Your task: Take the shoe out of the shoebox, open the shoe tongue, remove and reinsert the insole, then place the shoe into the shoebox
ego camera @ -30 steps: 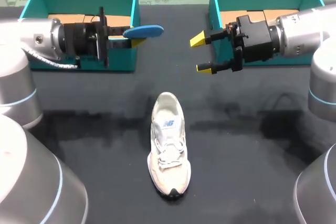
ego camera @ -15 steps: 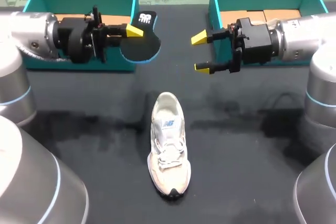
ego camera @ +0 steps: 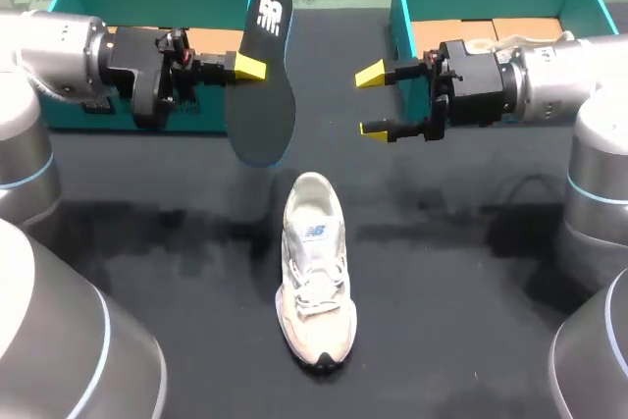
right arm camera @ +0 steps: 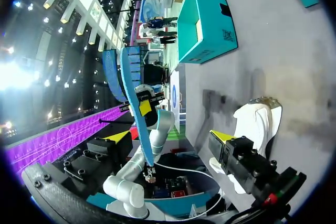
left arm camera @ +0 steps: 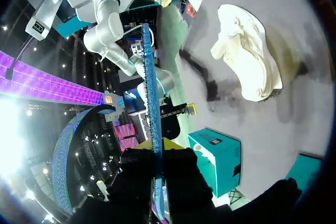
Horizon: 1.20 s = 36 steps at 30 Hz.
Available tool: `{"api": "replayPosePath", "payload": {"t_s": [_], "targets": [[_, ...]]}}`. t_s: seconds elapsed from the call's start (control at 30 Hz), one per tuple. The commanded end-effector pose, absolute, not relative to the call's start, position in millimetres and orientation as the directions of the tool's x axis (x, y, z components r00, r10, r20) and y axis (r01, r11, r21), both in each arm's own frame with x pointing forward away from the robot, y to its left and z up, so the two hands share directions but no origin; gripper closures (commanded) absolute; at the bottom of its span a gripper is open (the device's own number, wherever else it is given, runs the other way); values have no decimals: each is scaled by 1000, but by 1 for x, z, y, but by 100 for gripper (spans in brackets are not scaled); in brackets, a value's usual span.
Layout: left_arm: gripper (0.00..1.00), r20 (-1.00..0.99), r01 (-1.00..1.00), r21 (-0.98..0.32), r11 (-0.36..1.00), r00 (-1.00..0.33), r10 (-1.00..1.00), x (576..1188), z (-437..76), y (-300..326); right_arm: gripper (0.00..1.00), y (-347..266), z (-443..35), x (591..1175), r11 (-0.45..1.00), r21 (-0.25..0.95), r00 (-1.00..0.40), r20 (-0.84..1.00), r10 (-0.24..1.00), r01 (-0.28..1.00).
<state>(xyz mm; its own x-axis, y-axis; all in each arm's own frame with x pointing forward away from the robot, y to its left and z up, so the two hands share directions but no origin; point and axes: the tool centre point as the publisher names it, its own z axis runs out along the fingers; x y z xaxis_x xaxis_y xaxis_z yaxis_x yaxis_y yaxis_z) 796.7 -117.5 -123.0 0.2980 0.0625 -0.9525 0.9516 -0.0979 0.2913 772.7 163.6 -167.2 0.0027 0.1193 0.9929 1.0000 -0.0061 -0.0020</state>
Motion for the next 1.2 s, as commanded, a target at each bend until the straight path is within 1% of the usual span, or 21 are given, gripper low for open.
{"api": "replayPosePath", "payload": {"t_s": [0.03,0.2,0.3,0.47,0.57,0.6,0.63,0.93,1.1,1.2], "targets": [[100,-890,888,443,-124,452,59,806,-136,-128,0,165,-167,773,-7,-3,4,993,122,1000],[100,-919,917,388,-96,393,34,809,-143,-134,0,165,-167,773,-7,-3,4,993,122,1000],[100,-941,939,336,-74,338,7,813,-146,-137,0,173,-175,774,17,31,-32,994,107,999],[100,-953,950,303,-72,304,4,815,-149,-142,0,185,-185,776,43,77,-81,992,93,996],[100,-965,963,259,-77,261,18,816,-151,-145,0,189,-190,778,41,103,-106,992,72,994],[100,-961,957,268,-114,274,34,816,-150,-145,0,189,-190,778,41,103,-106,992,72,994],[100,-942,938,313,-148,327,79,816,-147,-143,0,189,-190,778,41,103,-106,992,72,994],[100,-942,938,313,-148,327,79,816,-147,-143,0,189,-190,778,41,103,-106,992,72,994],[100,-977,977,205,-61,208,50,826,-161,-146,0,202,-185,783,53,135,-139,986,90,989],[100,-983,984,176,-37,177,40,828,-163,-148,0,207,-186,784,54,147,-152,984,95,988]]}}
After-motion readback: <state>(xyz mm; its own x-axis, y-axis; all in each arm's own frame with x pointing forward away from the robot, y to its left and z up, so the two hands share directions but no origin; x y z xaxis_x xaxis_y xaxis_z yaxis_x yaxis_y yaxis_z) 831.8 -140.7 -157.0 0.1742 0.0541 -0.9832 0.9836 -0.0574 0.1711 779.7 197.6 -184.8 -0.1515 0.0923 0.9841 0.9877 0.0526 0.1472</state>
